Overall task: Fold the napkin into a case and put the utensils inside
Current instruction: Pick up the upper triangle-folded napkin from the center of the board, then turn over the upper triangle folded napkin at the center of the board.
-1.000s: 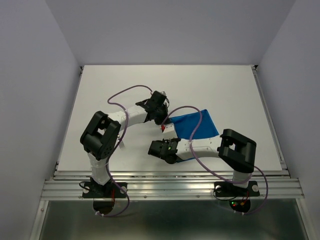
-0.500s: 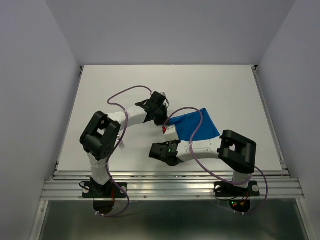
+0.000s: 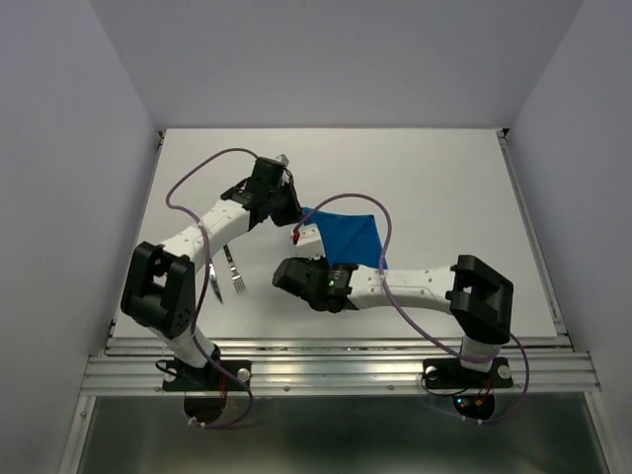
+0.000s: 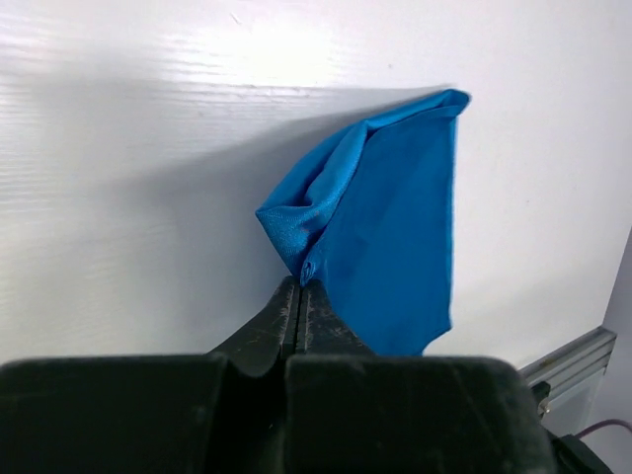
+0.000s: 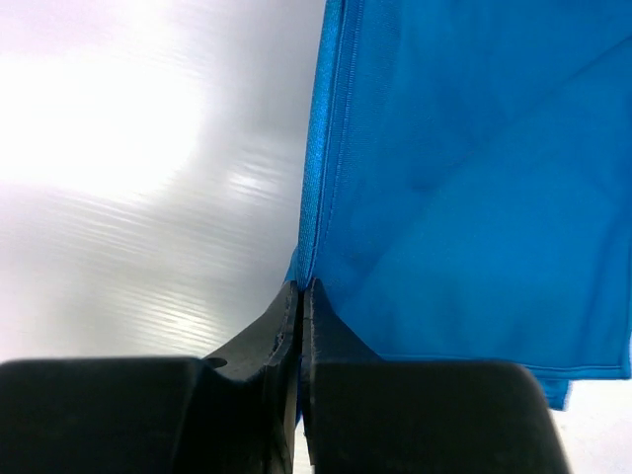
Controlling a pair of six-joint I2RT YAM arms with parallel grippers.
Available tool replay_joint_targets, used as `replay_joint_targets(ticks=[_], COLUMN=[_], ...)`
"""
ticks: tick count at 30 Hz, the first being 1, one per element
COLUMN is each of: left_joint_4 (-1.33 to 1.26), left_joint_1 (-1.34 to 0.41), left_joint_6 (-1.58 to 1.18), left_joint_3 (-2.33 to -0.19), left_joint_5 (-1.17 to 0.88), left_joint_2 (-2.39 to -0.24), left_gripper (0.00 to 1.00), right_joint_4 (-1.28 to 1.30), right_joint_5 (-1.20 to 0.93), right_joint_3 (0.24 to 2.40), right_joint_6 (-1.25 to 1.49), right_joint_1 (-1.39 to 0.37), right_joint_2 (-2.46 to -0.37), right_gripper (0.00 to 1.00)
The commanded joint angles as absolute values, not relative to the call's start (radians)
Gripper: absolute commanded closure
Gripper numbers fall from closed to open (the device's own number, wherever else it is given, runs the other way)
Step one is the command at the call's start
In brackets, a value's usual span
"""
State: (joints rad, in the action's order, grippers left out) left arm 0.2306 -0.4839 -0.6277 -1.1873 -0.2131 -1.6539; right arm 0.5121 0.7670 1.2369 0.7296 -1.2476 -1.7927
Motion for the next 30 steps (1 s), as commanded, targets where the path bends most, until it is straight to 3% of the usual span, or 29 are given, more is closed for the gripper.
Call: replay_joint_targets(ticks=[1,22,27,30], left_joint_4=[0.225,0.459,0.442,0.407], left_joint_1=[-0.397,0.070,0.080,0.065], left_joint_6=[-0.575,-0.425,-0.432,-0.449], left_joint_3=[-1.181,-1.336,-1.393,-1.407], left_joint_5=[-0.184,-0.123,-0.138,-0.152], left_joint_2=[-1.526,-1.241,-1.235,-1.259], left_gripper=[1.00,1.00,1.00,1.00], right_joint_4=[0.414,0.181,0.086,0.011], right_joint_5=[0.657,0.173,0.133,0.137], right_joint_3=[1.351,1.983,1.971,1.840], right_joint_6=[0.646,0.557,0.575,0.606], right_joint_1=[-1.259,-1.259,-1.259,-1.243], right_joint_2=[-1.813,-2.137,-2.094,-2.030], right_gripper=[0.99,0.99,0.99,0.99])
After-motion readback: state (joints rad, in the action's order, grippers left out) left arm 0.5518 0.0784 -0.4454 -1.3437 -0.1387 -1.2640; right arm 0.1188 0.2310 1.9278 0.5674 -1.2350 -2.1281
